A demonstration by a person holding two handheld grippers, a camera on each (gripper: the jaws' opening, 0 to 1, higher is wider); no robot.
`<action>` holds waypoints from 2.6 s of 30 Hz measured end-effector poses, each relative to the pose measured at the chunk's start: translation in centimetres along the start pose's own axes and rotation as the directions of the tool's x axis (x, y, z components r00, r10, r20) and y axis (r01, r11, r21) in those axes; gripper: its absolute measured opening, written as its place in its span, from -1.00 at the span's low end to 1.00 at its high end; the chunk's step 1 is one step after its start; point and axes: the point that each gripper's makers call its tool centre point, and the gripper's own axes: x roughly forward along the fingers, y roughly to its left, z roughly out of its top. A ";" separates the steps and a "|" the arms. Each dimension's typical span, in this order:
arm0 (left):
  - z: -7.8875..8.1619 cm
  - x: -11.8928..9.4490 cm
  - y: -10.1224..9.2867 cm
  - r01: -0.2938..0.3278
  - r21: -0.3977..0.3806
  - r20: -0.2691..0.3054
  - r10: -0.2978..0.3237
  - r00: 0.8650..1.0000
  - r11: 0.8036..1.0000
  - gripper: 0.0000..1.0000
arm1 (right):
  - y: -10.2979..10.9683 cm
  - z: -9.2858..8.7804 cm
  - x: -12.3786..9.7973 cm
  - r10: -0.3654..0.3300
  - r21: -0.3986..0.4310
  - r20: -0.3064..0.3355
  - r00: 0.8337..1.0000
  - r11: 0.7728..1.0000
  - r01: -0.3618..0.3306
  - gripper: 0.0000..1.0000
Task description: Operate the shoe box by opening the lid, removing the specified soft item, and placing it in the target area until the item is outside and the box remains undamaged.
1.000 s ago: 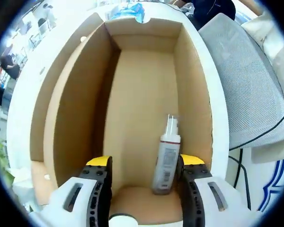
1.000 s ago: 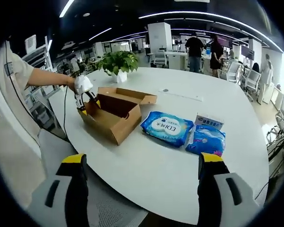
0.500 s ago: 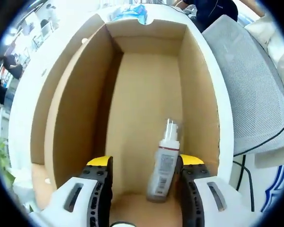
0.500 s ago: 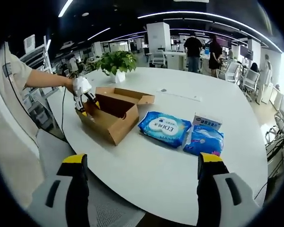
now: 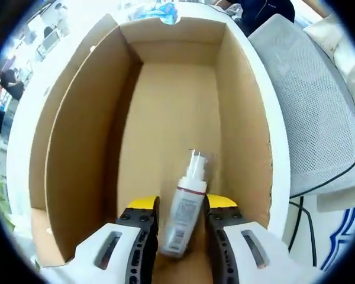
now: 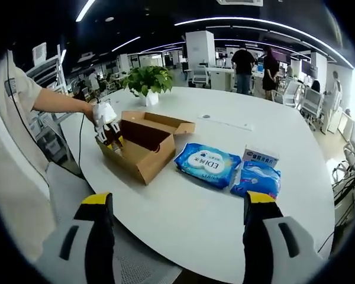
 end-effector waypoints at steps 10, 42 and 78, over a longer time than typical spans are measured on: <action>0.3 -0.1 0.8 -0.047 -0.007 -0.001 0.047 0.999 0.999 -0.64 | 0.0 0.2 0.1 0.007 -0.004 0.014 1.000 1.000 -0.007 0.67; 6.9 -5.1 0.0 -0.085 -0.068 0.160 0.095 0.983 0.994 -0.66 | 2.8 2.5 1.2 0.096 -0.164 0.066 0.993 0.983 -0.084 0.34; 16.6 -9.9 -4.7 -0.104 0.158 0.382 0.037 0.924 0.982 -0.66 | 8.3 5.0 4.8 0.271 -0.277 0.107 0.957 0.932 -0.233 -0.13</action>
